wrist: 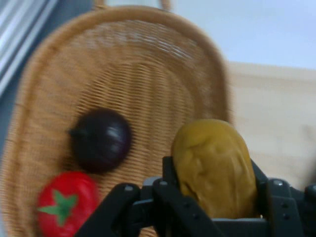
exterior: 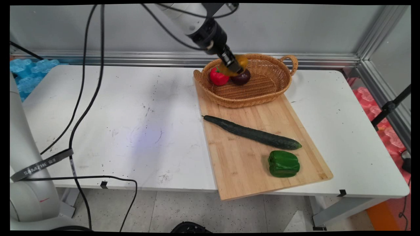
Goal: Place the picked object in the vegetable basket
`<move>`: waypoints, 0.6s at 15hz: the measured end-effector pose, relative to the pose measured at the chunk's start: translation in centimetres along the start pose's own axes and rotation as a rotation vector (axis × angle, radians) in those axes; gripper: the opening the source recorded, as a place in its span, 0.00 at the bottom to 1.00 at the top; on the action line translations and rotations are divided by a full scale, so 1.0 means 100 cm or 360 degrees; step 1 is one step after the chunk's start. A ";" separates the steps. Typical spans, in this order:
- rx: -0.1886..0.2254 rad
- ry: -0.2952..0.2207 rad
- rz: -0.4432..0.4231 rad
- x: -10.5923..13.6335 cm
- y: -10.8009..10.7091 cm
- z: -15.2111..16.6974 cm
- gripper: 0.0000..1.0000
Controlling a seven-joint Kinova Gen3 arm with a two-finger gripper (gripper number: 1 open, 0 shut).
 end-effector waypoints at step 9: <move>0.0171 0.0035 -0.0197 0.032 -0.041 0.057 0.00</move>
